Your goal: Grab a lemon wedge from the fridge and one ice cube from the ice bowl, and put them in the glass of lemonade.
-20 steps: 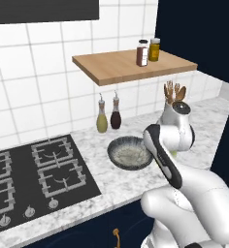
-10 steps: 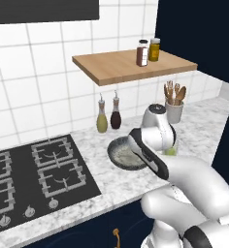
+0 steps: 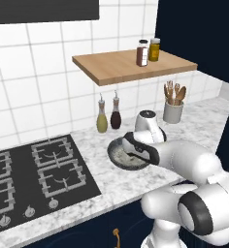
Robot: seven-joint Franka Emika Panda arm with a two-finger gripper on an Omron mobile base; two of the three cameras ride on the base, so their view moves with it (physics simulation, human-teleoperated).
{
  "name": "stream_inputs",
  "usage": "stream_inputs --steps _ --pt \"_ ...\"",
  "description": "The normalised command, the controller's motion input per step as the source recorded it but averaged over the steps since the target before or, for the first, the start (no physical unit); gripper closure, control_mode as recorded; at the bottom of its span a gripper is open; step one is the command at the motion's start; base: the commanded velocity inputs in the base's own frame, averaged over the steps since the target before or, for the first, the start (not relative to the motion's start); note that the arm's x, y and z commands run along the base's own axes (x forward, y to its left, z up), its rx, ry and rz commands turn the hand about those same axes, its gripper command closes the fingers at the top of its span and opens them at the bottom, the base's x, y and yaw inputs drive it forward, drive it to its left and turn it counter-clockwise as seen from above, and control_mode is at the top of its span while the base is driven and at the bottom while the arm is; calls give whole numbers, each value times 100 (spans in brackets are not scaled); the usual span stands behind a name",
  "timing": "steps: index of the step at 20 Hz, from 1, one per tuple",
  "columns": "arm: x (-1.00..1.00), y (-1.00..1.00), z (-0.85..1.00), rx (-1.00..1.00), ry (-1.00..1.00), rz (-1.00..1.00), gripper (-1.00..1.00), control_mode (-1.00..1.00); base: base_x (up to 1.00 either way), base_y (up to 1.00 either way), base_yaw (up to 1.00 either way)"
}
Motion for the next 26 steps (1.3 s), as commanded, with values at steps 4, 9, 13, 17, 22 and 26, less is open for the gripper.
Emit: stream_inputs --steps 4,9,13,17,22,26 --pt "32 0 -49 0 0 -2 -100 -100 0 0 0" --pt "30 -28 -28 0 4 0 -100 -100 0 0 0" --pt "27 0 -6 0 -1 0 -100 -100 0 0 0" --pt "16 4 0 0 -8 -2 -100 -100 0 0 0" --pt "11 1 -11 0 -11 -3 -100 -100 0 0 0" --pt "0 0 -32 0 0 0 -100 -100 0 0 0"
